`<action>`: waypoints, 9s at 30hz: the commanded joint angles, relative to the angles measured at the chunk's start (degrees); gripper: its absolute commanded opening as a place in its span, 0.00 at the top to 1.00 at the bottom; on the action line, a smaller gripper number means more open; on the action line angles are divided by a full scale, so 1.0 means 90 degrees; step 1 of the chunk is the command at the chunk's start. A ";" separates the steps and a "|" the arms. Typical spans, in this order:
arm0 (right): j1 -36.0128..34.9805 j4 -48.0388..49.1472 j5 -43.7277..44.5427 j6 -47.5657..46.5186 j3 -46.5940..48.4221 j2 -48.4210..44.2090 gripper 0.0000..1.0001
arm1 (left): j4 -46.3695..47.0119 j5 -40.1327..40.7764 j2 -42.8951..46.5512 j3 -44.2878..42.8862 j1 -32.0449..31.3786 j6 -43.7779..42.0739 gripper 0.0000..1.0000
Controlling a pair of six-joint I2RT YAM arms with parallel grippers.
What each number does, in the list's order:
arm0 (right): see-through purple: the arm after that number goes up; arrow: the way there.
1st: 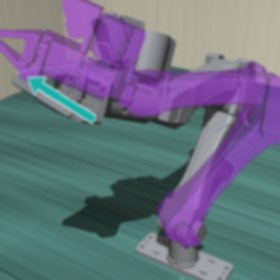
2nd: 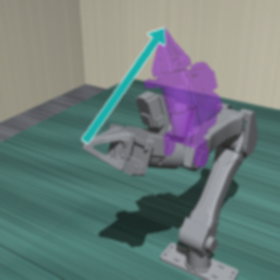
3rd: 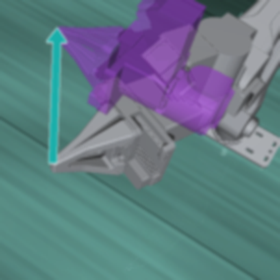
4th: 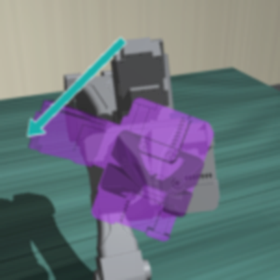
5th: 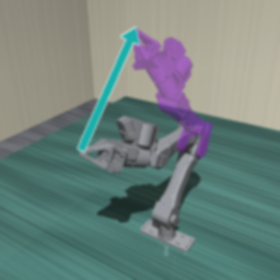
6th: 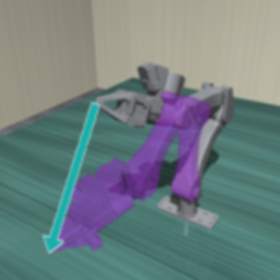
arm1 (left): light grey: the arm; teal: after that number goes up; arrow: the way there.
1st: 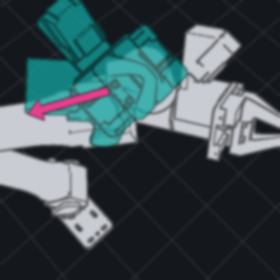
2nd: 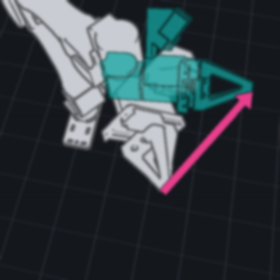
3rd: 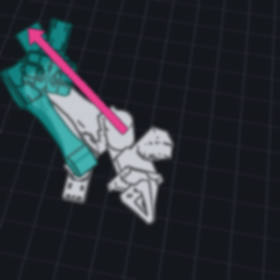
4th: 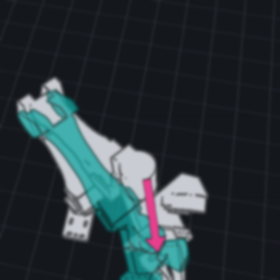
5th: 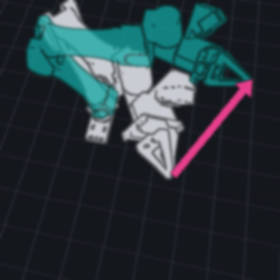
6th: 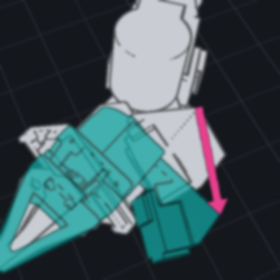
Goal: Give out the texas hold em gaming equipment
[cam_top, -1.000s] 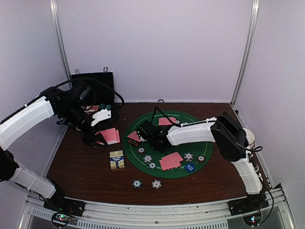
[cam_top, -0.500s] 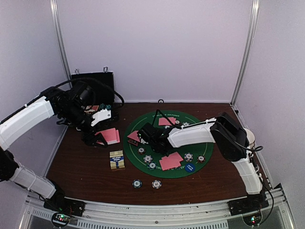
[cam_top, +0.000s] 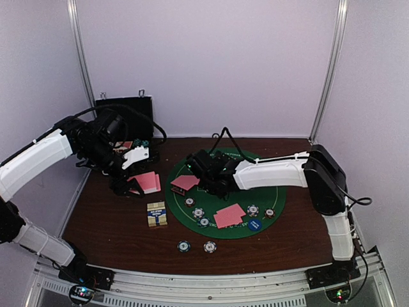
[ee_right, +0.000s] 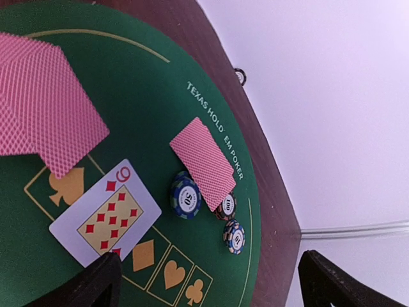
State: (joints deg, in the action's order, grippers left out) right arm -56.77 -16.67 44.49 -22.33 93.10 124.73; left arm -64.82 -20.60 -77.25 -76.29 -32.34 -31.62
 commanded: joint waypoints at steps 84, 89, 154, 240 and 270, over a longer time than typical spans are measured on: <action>0.0986 -0.3214 -0.6418 0.6276 0.5188 0.3036 1.00 | 0.0151 -0.0008 0.0176 -0.0095 0.0009 -0.0061 1.00; 0.1050 -0.3406 -0.6334 0.6108 0.5054 0.2694 1.00 | 0.0145 -0.0016 0.0174 -0.0116 0.0009 -0.0061 1.00; 0.1711 -0.2145 -0.6010 0.6451 0.1092 -0.1247 0.01 | 0.0186 0.0011 0.0058 -0.0166 0.0009 -0.0128 1.00; 0.0398 0.2555 -1.0752 1.0375 -0.0100 -0.1017 0.83 | 0.0318 0.0059 0.0263 0.0116 0.0009 -0.0341 1.00; 0.0663 0.2092 -1.1065 1.0275 -0.0441 -0.1554 1.00 | 0.0326 0.0160 0.0241 0.0176 0.0009 -0.0340 1.00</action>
State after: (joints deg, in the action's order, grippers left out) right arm -51.62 4.62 -53.80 72.38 89.30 114.10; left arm -63.00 -19.27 -76.40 -75.07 -32.34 -34.20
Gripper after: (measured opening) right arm 0.003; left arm 0.666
